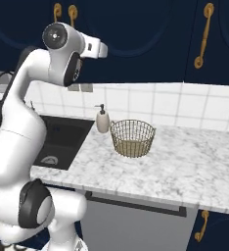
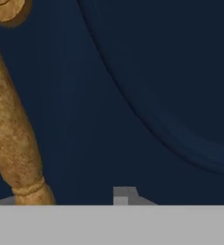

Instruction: Open the cabinet, pick up the bread from the cabinet and place it in the basket. Then move the basket to the dining counter.

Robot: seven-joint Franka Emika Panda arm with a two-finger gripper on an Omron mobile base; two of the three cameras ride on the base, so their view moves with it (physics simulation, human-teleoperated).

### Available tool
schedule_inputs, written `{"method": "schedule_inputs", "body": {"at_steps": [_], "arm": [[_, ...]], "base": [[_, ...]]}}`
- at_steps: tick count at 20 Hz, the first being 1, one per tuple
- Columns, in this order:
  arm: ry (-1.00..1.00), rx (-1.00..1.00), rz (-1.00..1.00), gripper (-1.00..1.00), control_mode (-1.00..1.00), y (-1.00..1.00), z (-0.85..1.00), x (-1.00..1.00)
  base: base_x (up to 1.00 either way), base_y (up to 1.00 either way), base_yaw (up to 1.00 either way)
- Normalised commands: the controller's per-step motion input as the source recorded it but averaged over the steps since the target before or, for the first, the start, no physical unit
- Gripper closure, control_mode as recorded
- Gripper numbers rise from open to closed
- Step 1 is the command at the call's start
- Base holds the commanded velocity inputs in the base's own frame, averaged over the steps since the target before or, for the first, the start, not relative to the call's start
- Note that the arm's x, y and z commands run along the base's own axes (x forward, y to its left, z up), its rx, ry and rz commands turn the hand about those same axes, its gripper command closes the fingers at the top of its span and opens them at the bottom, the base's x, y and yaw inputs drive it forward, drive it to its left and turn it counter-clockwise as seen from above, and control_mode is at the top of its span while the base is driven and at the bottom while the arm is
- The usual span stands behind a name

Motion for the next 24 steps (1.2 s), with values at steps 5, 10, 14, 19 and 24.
{"method": "schedule_inputs", "body": {"at_steps": [5, 10, 14, 19, 24], "arm": [[0.07, 0.03, 0.02, 1.00, -1.00, -1.00, -0.20, -1.00], [-0.08, 0.06, 0.00, 1.00, -1.00, -1.00, -0.21, -0.97], [-0.15, 0.06, 0.00, 1.00, -1.00, -1.00, -0.22, -0.86], [-0.10, 0.05, 0.00, 1.00, -1.00, -1.00, -0.07, -0.69], [-0.07, 0.06, 0.00, 1.00, -1.00, -1.00, 0.00, -0.50]], "base": [[0.00, 0.00, 0.00], [0.00, 0.00, 0.00], [0.00, 0.00, 0.00], [0.00, 0.00, 0.00], [0.00, 0.00, 0.00]]}}
